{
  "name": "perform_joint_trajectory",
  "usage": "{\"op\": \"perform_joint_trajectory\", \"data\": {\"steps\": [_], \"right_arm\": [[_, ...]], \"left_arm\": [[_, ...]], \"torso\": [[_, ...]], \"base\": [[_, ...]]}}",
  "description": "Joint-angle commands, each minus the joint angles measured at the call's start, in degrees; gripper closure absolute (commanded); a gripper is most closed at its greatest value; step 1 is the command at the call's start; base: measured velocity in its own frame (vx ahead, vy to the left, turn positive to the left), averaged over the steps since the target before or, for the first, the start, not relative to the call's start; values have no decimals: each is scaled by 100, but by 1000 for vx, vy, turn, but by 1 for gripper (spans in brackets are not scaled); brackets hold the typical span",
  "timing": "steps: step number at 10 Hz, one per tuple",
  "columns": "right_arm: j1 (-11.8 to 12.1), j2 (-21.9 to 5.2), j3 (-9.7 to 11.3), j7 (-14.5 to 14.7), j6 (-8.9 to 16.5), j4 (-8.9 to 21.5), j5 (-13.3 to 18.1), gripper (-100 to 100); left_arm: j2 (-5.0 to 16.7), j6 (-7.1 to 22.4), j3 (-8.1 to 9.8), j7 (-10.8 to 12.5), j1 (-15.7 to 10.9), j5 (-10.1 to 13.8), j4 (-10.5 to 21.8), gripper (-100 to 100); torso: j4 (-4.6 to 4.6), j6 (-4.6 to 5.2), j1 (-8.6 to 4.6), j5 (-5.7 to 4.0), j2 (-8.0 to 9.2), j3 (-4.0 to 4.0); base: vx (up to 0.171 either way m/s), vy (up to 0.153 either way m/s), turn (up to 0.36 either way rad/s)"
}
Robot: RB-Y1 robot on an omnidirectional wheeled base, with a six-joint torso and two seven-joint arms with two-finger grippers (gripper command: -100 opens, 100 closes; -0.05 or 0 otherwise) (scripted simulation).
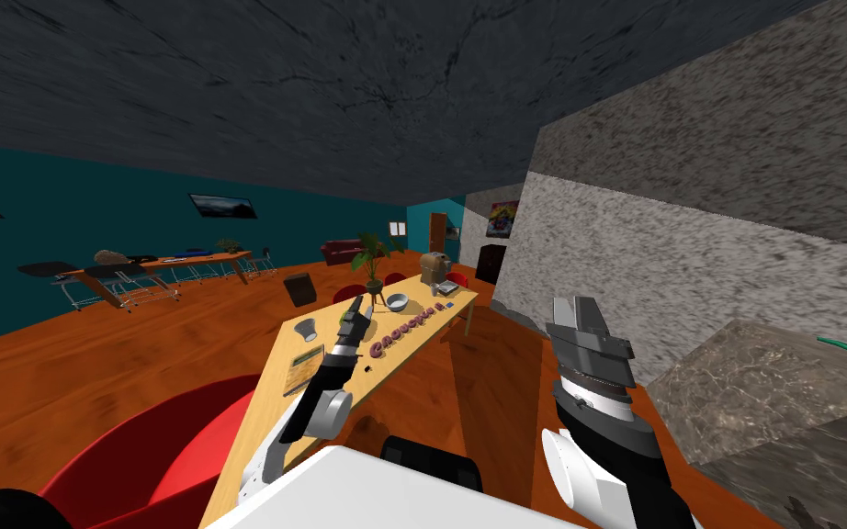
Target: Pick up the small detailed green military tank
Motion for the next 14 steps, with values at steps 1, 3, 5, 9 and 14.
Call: {"op": "perform_joint_trajectory", "data": {"steps": [1, 3, 5, 9, 14], "right_arm": [[0, 0, 0, 0, 0, 0, 0, 0], [0, 0, 0, 0, 0, 0, 0, 0], [0, 0, 0, 0, 0, 0, 0, 0], [0, 0, 0, 0, 0, 0, 0, 0], [0, 0, 0, 0, 0, 0, 0, 0]], "left_arm": [[75, 286, 110, 138, -127, 90, 175, -100], [124, 561, 195, 267, -214, 167, 362, -100], [163, 787, 282, 401, -306, 248, 557, -100], [212, 1313, 455, 685, -504, 419, 970, -100], [239, 2084, 701, 1132, -825, 686, 1631, -100]], "torso": [[0, 0, 0, 0, 0, 0], [-1, -1, 8, 2, -1, -1], [0, -1, 7, 2, -1, -1], [-1, -1, 6, 2, -2, -1], [-1, -1, 8, 2, -1, -1]], "base": [[16, -26, 22], [14, -25, 22], [17, -34, 26], [16, -38, 26], [16, -26, 22]]}}
